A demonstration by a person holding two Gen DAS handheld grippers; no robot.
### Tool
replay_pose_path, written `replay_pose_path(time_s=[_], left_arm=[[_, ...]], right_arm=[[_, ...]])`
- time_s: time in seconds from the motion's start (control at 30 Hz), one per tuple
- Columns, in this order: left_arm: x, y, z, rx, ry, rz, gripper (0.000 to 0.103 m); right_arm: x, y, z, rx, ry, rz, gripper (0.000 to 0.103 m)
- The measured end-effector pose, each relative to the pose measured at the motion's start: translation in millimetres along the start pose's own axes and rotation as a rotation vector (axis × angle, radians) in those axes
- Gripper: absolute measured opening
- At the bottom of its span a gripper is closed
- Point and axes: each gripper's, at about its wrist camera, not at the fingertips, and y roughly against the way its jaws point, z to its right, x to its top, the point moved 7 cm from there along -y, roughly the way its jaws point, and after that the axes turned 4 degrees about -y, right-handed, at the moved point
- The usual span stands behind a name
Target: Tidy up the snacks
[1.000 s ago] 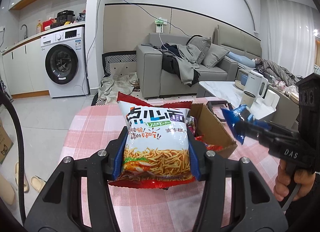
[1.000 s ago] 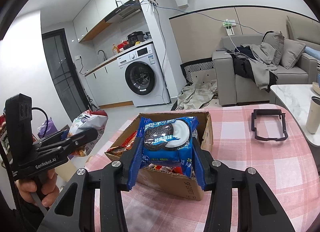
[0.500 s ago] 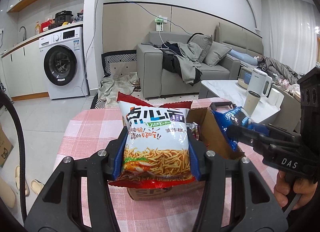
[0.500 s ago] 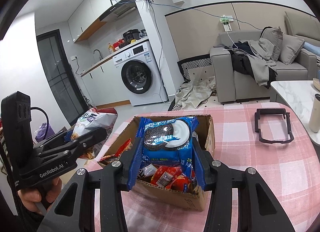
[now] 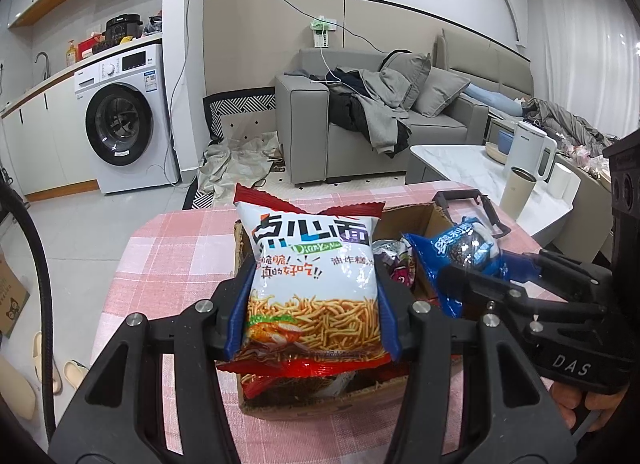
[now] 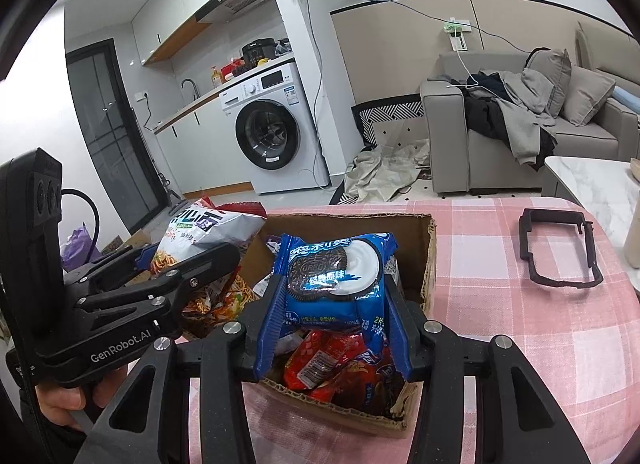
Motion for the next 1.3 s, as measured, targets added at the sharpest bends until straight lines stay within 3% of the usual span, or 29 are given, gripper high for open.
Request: replay_pose_path(time_s=[0.3, 0.43, 0.5, 0.57, 0.67, 0.73, 0.8, 0.83, 1.3], left_arm=[[3, -21, 4, 0.013, -0.016, -0.002, 0.050], [-1, -20, 7, -0.014, 0.000, -0.002, 0.050], [-1, -22, 7, -0.025, 0.004, -0.011, 0.053], [-6, -17, 9, -0.030, 0.000, -0.011, 0.063], [-7, -5, 8, -0.008, -0.007, 0.023, 0.084], [-9, 4, 8, -0.015, -0.002, 0.043, 0.086], [-12, 11, 9, -0.027, 0.005, 0.045, 0.091], [-14, 15, 8, -0.026, 0.006, 0.047, 0.099], [-64, 88, 9, -0.023, 0.003, 0.132, 0.103]], right_arm=[[0, -12, 4, -0.027, 0.018, -0.021, 0.047], [1, -11, 6, -0.022, 0.019, -0.017, 0.050], [2, -6, 7, -0.029, 0.030, -0.005, 0.052], [5, -2, 8, -0.029, 0.039, 0.003, 0.055], [8, 8, 9, -0.033, 0.050, 0.016, 0.074], [9, 16, 9, -0.021, 0.064, 0.027, 0.082], [9, 26, 8, -0.016, 0.071, 0.044, 0.099], [9, 32, 8, -0.012, 0.068, 0.055, 0.101], [-24, 73, -12, 0.076, 0.107, 0.158, 0.103]])
